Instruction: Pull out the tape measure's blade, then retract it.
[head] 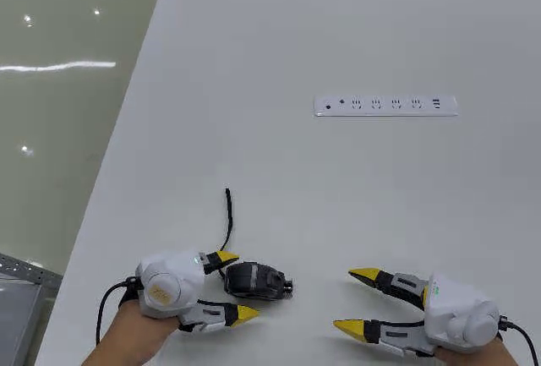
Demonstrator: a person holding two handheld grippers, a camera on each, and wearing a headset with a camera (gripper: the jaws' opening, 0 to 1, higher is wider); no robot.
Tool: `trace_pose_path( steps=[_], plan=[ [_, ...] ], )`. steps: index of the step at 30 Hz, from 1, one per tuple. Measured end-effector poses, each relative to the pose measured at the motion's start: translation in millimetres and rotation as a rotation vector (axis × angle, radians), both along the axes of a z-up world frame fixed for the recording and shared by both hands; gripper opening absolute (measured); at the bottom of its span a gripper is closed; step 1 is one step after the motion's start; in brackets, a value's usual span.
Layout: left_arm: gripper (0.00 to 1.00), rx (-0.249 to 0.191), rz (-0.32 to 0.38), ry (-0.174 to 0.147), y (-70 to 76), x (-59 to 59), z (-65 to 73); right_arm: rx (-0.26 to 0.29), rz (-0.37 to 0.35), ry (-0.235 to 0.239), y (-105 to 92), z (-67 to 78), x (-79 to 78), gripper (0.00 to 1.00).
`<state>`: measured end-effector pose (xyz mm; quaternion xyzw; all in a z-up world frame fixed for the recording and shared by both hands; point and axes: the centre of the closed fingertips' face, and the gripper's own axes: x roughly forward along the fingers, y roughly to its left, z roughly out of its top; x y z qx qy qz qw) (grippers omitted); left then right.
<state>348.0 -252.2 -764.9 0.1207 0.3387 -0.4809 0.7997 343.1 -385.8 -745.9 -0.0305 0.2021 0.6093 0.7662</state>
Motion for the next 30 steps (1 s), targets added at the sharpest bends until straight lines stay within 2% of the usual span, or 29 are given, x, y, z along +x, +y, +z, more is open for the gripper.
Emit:
trace_pose_path(
  steps=[7,13,18,30],
  plan=[
    [0.51,-0.008,-0.031,0.012,-6.5,2.6,-2.5,0.002,0.009,0.009,3.8,-1.8,1.2,0.48],
    [0.45,-0.001,-0.04,0.014,-5.4,5.4,-3.6,0.004,0.011,0.015,5.1,-3.6,2.0,0.47],
    [0.4,-0.011,-0.054,0.034,-6.9,3.2,-4.0,0.007,0.012,0.022,5.9,-4.5,2.3,0.46],
    [0.39,-0.014,-0.058,0.039,-7.0,2.8,-4.5,0.01,0.013,0.026,7.2,-7.7,2.0,0.45]
  ],
)
